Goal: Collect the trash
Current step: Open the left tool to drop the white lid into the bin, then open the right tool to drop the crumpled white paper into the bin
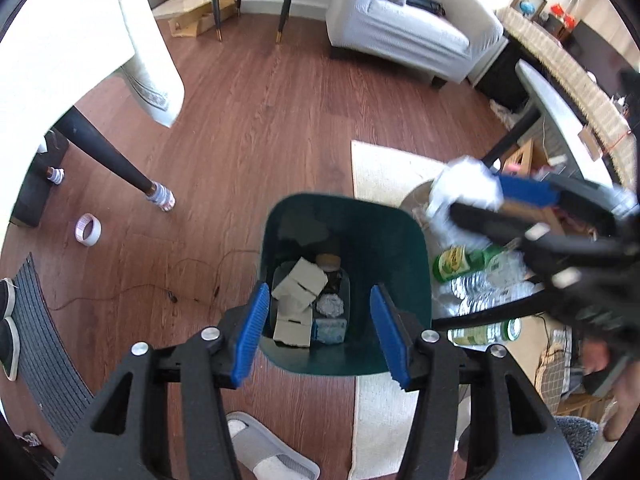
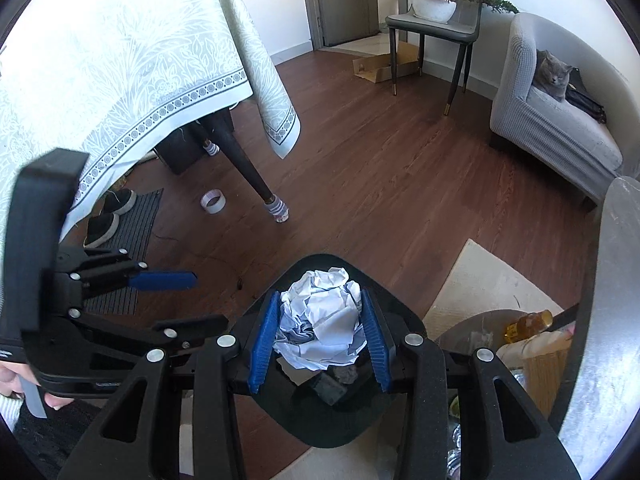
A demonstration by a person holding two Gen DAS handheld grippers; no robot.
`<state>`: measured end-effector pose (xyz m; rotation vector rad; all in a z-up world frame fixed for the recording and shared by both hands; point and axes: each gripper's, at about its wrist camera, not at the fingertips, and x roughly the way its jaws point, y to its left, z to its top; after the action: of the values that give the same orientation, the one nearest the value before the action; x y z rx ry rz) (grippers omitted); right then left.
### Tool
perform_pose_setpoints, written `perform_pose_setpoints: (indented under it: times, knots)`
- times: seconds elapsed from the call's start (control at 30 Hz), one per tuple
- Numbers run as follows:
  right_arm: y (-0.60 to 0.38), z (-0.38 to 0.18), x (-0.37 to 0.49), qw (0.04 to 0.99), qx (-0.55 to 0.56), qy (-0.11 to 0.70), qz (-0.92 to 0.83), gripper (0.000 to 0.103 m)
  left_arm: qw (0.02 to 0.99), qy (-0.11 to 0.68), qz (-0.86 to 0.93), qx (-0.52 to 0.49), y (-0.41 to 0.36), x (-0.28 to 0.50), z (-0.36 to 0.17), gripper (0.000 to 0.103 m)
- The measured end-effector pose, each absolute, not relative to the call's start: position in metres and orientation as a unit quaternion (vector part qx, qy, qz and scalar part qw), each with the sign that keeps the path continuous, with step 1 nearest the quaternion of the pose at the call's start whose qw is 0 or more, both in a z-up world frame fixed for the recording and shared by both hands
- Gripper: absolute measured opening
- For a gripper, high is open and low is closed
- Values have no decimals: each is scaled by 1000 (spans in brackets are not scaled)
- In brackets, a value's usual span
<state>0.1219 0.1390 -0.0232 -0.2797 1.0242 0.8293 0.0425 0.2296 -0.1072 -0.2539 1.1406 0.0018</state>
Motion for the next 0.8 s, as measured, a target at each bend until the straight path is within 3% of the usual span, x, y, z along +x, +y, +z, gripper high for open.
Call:
perform_pose_setpoints:
  times: [0.53, 0.8]
  knots:
    - [172, -82, 117, 742, -169, 532, 371, 42, 880, 460, 15, -122, 239, 29, -40, 50]
    - [181, -116, 114, 716, -194, 568, 357, 42, 893, 434, 7, -118, 231, 27, -20, 35]
